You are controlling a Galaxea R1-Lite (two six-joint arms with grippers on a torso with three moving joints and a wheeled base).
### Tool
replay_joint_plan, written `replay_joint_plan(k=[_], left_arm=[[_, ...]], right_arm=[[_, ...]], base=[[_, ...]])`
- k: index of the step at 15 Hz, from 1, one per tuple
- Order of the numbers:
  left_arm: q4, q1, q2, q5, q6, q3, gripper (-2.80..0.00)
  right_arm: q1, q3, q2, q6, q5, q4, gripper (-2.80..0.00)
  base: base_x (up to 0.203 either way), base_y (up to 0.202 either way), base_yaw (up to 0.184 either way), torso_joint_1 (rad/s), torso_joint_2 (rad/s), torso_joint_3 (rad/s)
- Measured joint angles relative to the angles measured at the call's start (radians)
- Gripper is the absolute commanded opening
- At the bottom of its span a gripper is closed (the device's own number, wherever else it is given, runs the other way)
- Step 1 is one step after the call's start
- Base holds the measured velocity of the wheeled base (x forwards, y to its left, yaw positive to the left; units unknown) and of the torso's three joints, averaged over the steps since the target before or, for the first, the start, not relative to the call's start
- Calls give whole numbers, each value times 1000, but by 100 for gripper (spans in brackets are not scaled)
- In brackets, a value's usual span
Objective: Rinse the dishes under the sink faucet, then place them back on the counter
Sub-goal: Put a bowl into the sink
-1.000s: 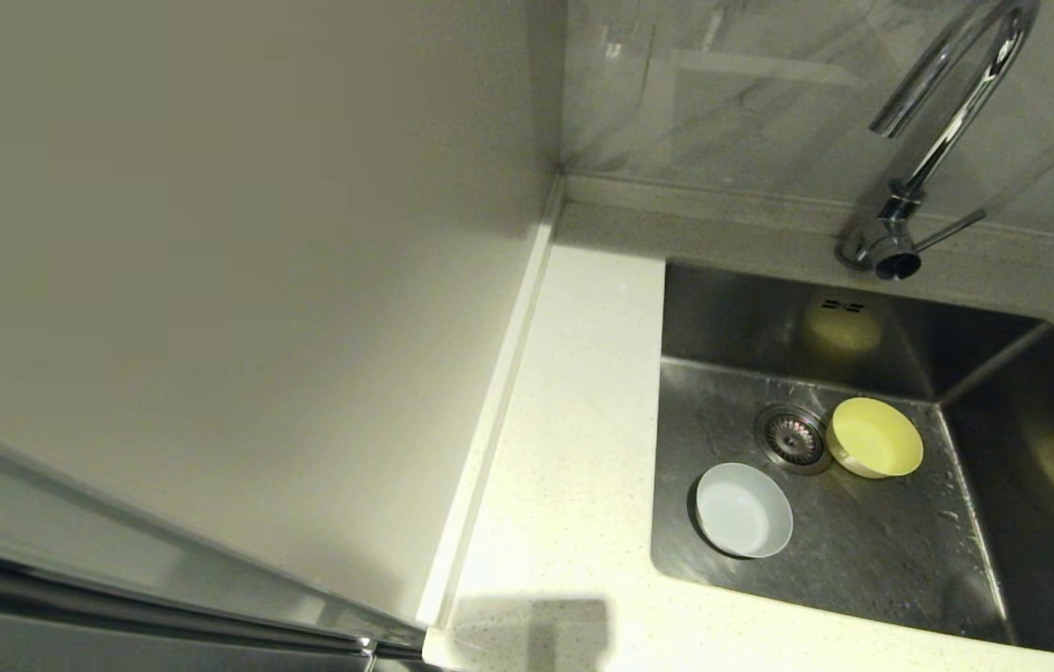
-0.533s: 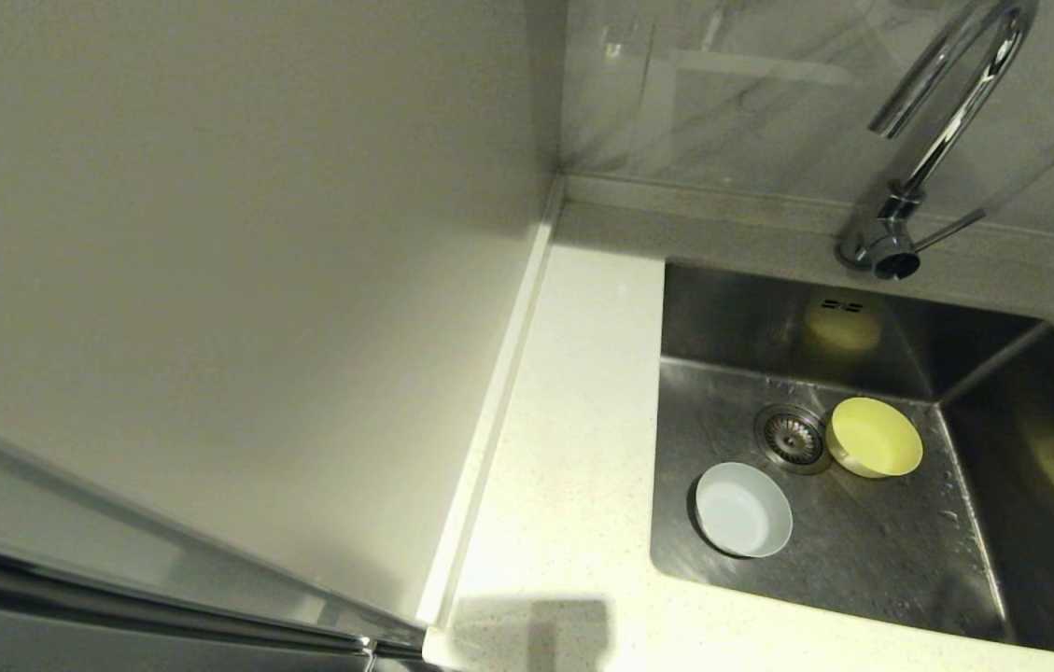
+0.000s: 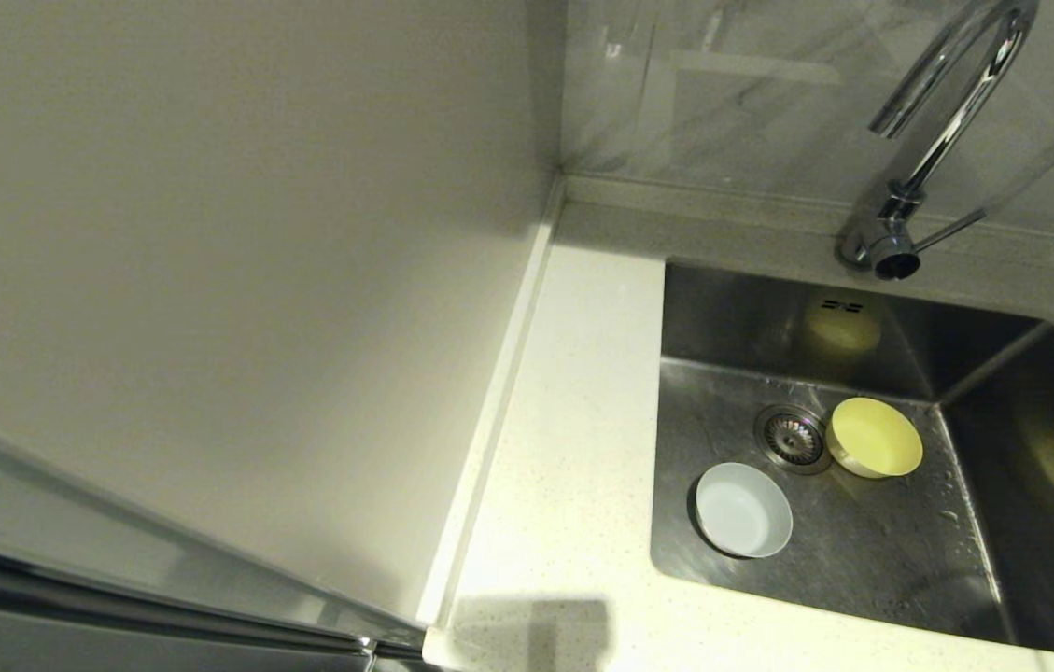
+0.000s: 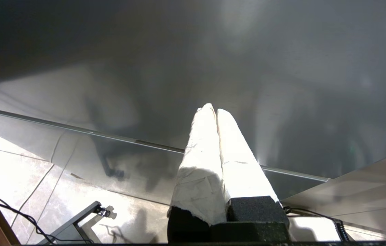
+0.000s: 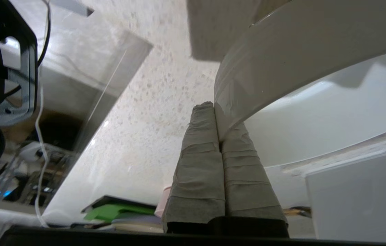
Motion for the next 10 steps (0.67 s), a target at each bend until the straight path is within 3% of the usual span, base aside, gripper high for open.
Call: replay_joint_plan(k=[6,10], left_arm=[[0,0,0,-1,0,0,-280],[0,0,0,0,0,0,-280]], right_arm=[[107,2,-114,4,54,1,-280],[301,-19,-175,65,126,-11,-280]], base=[[0,0,0,0,0,0],[0,0,0,0,0,0]])
